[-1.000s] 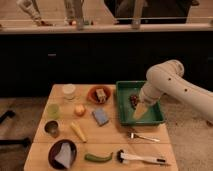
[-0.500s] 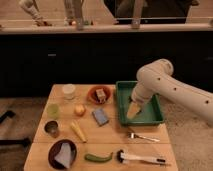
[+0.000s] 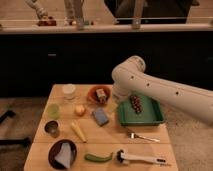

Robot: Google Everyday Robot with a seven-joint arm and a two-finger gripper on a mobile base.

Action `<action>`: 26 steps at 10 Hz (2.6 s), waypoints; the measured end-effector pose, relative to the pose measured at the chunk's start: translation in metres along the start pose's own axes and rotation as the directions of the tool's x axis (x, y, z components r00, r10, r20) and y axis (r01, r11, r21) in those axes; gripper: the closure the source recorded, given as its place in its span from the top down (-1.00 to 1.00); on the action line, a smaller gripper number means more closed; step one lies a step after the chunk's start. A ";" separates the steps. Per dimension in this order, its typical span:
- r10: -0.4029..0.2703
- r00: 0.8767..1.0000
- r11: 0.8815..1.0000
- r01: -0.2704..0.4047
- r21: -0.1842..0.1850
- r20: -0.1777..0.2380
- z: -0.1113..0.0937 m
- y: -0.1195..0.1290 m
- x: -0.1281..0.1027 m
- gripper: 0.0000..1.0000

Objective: Place eraser in table surface

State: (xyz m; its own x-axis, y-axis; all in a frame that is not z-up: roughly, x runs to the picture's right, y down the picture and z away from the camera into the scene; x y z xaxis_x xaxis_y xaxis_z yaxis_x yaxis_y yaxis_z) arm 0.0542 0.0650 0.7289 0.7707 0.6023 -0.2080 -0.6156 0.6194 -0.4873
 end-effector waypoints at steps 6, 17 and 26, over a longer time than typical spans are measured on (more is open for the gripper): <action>0.236 0.966 0.962 -0.218 -0.168 0.102 0.028 -0.014 -0.019 0.60; 0.219 0.967 0.973 -0.206 -0.110 0.131 0.035 0.018 -0.044 0.60; 0.284 0.947 0.959 -0.282 -0.033 0.153 0.078 0.022 -0.086 0.60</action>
State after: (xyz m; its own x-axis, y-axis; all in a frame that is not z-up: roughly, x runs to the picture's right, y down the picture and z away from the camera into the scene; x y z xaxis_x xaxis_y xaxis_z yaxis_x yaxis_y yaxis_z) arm -0.0388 0.0663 0.8021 0.5297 0.8230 -0.2052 -0.8022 0.4075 -0.4363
